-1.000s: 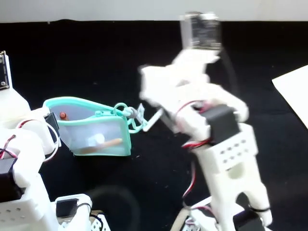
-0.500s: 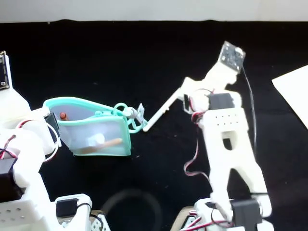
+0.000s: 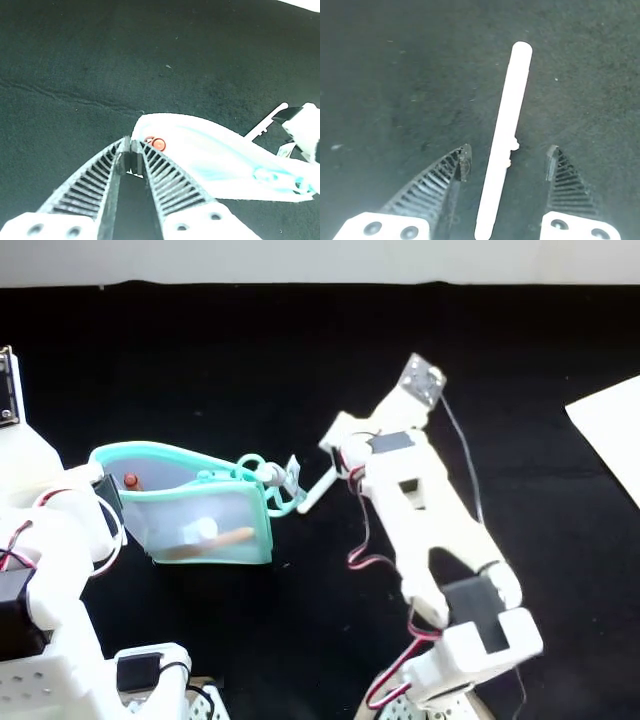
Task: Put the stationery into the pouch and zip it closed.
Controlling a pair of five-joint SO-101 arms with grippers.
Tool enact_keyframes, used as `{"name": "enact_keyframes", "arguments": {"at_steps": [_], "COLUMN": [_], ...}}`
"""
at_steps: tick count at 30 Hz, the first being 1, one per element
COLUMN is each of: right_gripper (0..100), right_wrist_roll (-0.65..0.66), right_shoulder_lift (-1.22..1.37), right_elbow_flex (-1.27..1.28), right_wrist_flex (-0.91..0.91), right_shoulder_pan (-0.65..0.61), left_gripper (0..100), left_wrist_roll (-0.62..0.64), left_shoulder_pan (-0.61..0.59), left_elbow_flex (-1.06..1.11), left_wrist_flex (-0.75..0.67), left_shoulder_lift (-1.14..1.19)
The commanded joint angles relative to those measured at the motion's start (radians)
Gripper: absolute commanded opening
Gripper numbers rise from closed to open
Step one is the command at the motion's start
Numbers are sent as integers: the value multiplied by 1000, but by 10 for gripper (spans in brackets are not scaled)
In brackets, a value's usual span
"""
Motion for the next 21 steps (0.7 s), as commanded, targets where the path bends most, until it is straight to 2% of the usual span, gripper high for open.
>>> {"name": "enact_keyframes", "arguments": {"at_steps": [1, 6, 10, 15, 21], "right_gripper": [238, 238, 238, 238, 238], "right_wrist_roll": [-6, 8, 110, 120, 120], "right_shoulder_lift": [33, 102, 163, 211, 314], "right_elbow_flex": [-4, -4, -4, -8, -128], "right_wrist_flex": [-56, -120, -163, -222, -189], "right_shoulder_pan": [-7, -7, -7, -7, -8], "left_gripper": [7, 7, 7, 7, 7], "left_wrist_roll": [8, 8, 8, 8, 8], "left_shoulder_pan": [18, 18, 18, 18, 18], "left_elbow_flex": [45, 45, 45, 45, 45], "left_wrist_flex": [8, 8, 8, 8, 9], "left_shoulder_lift": [4, 4, 4, 4, 4]}}
